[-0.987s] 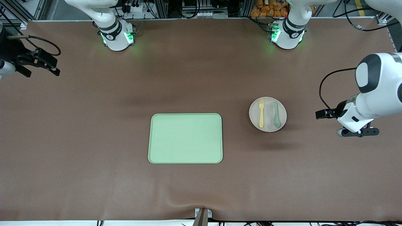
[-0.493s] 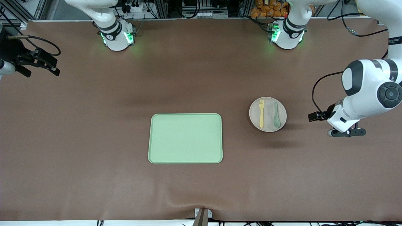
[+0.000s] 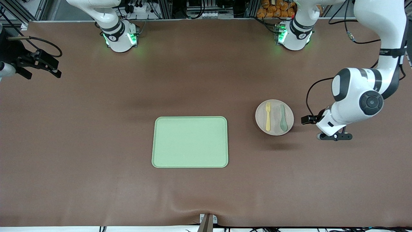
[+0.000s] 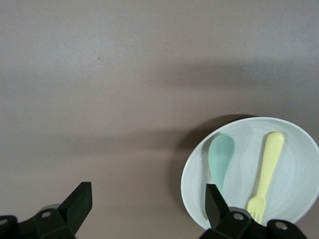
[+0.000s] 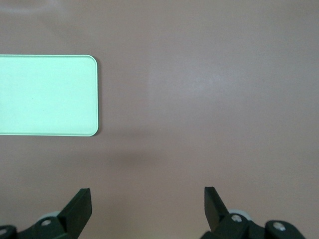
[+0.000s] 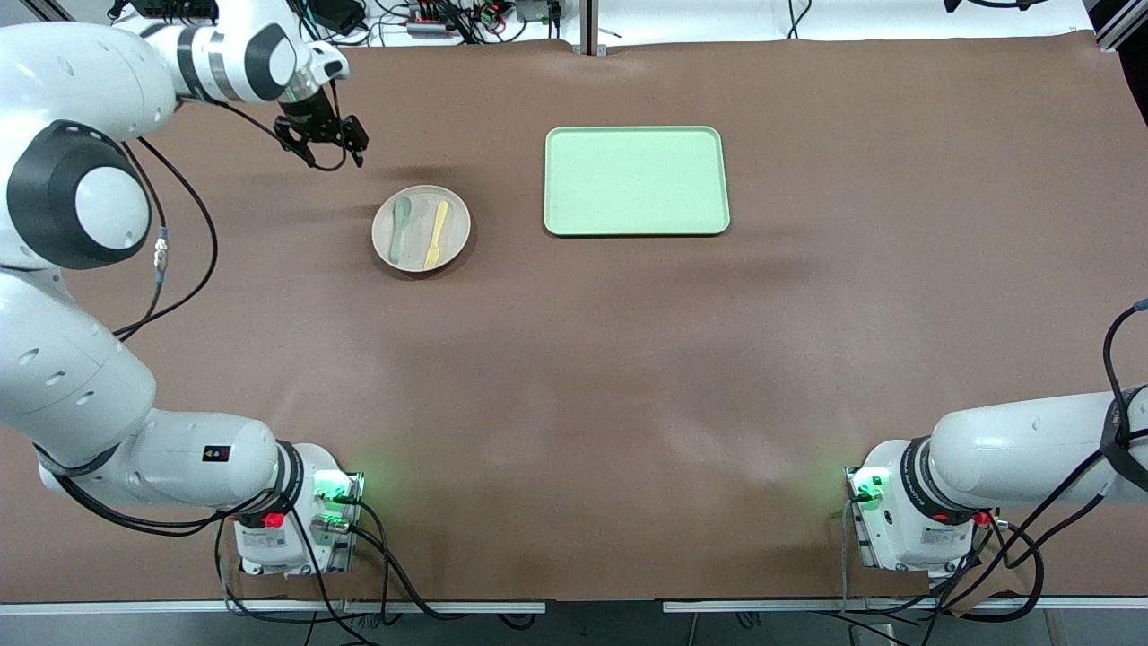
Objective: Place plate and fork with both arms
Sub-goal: 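Move the left gripper toward the rim of the white plate, then close the left gripper on the white plate's rim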
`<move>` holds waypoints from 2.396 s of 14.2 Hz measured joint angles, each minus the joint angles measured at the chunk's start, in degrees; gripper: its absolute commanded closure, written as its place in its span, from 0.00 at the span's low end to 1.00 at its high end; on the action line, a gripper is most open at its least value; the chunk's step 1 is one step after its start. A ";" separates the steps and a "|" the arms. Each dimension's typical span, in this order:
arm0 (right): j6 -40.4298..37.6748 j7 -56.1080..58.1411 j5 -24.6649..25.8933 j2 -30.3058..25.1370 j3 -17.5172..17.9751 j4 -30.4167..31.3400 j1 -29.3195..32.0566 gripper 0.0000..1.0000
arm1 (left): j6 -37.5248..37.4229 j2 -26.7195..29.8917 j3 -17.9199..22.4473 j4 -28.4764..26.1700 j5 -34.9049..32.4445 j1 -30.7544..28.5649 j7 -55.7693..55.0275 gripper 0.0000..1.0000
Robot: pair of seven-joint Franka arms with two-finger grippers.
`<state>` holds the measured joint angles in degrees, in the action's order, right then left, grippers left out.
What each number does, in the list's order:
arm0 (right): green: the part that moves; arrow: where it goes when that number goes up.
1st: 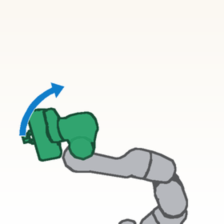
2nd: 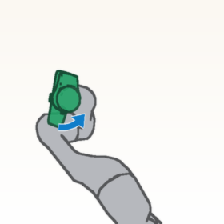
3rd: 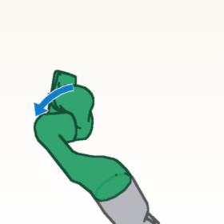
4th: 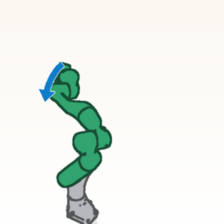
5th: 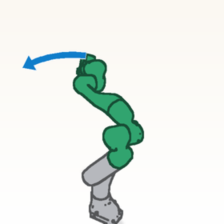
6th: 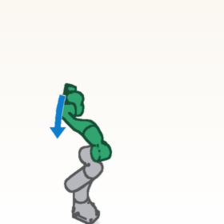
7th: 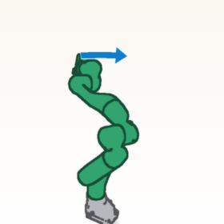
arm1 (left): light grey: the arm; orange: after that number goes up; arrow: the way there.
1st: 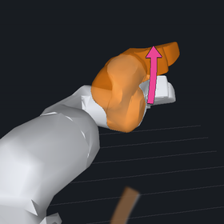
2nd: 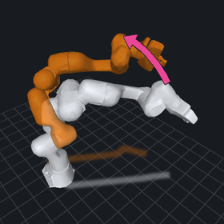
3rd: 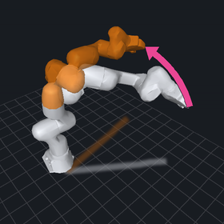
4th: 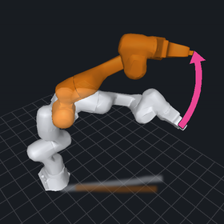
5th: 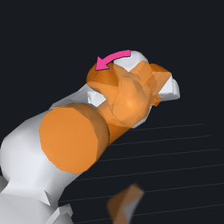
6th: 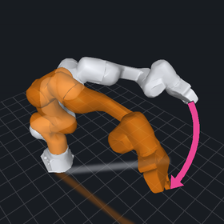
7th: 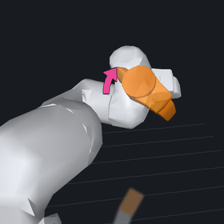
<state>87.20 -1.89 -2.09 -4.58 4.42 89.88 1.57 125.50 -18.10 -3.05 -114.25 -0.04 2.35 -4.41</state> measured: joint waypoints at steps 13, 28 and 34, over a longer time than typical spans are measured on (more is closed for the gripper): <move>-0.91 0.00 0.00 0.01 -0.06 0.00 0.05 0.00 | 14.15 -4.59 -2.00 -11.52 0.97 -0.06 0.00 0.11; -0.93 0.00 0.00 0.02 -0.17 0.00 0.11 0.00 | 13.77 -5.36 -3.72 -10.48 1.45 -0.03 -0.01 1.00; -0.93 0.00 0.00 0.03 -0.17 0.00 0.11 0.00 | 13.81 -5.38 -3.96 -10.06 1.46 -0.03 -0.01 1.00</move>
<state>86.27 -1.89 -2.10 -4.56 4.25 89.88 1.68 139.30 -23.48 -7.01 -124.31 1.42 2.32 -4.42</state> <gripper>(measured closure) 0.000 0.921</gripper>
